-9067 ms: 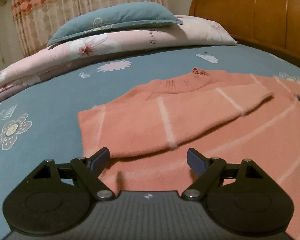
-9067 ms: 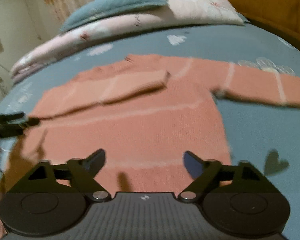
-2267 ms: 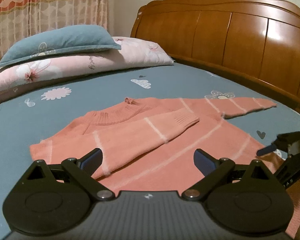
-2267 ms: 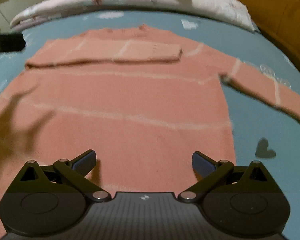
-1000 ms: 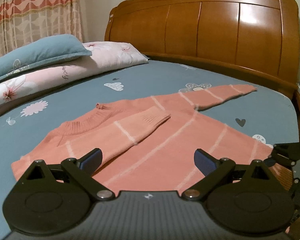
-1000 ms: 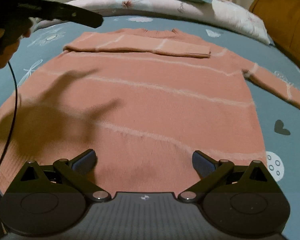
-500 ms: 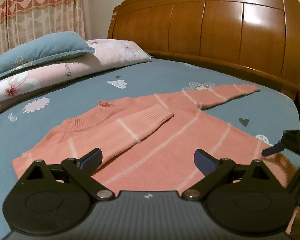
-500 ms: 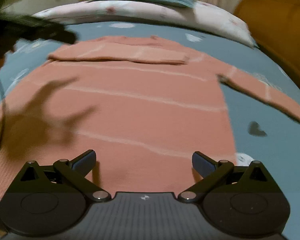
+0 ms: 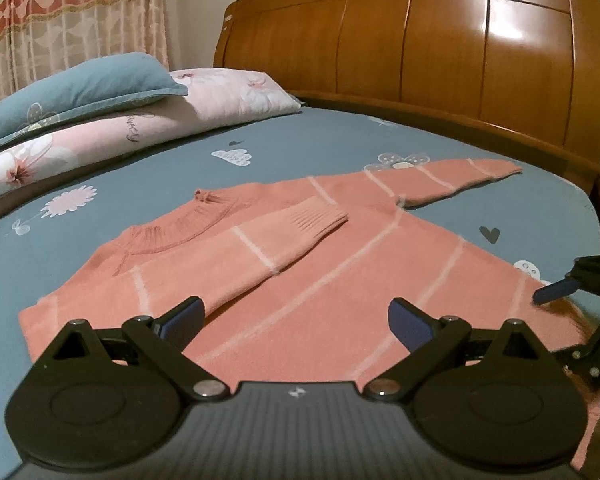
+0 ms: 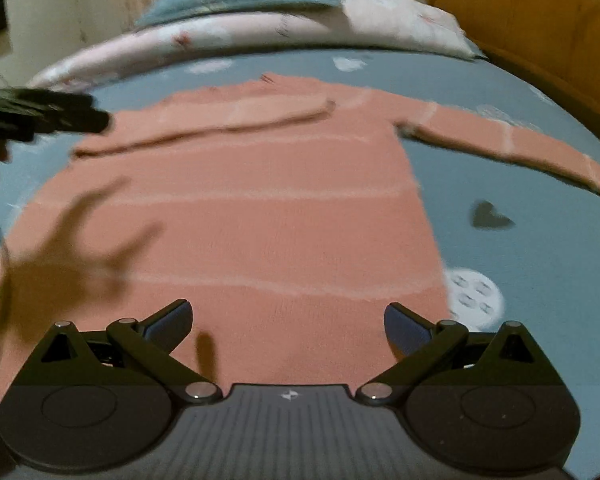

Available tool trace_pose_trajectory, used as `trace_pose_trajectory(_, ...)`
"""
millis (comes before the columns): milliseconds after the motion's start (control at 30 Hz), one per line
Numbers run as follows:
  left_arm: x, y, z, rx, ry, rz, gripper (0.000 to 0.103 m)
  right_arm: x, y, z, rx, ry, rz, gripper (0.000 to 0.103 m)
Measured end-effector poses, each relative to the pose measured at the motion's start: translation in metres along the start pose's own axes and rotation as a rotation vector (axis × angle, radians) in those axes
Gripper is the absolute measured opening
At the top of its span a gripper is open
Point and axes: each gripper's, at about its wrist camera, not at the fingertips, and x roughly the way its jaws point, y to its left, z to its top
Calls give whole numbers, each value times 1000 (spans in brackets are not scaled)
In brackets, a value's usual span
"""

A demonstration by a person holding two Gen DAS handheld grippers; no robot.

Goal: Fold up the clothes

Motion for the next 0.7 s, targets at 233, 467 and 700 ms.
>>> trace_pose_trajectory(233, 1, -1, -1, 7, 9, 3, 98, 14, 20, -14, -172, 39, -15, 103)
trace_pose_trajectory(467, 2, -3, 0, 7, 11, 1, 98, -1, -10, -2, -32, 8, -98, 103)
trace_pose_trajectory(700, 4, -8, 0, 18, 11, -23, 98, 19, -1, -4, 9, 32, -18, 103)
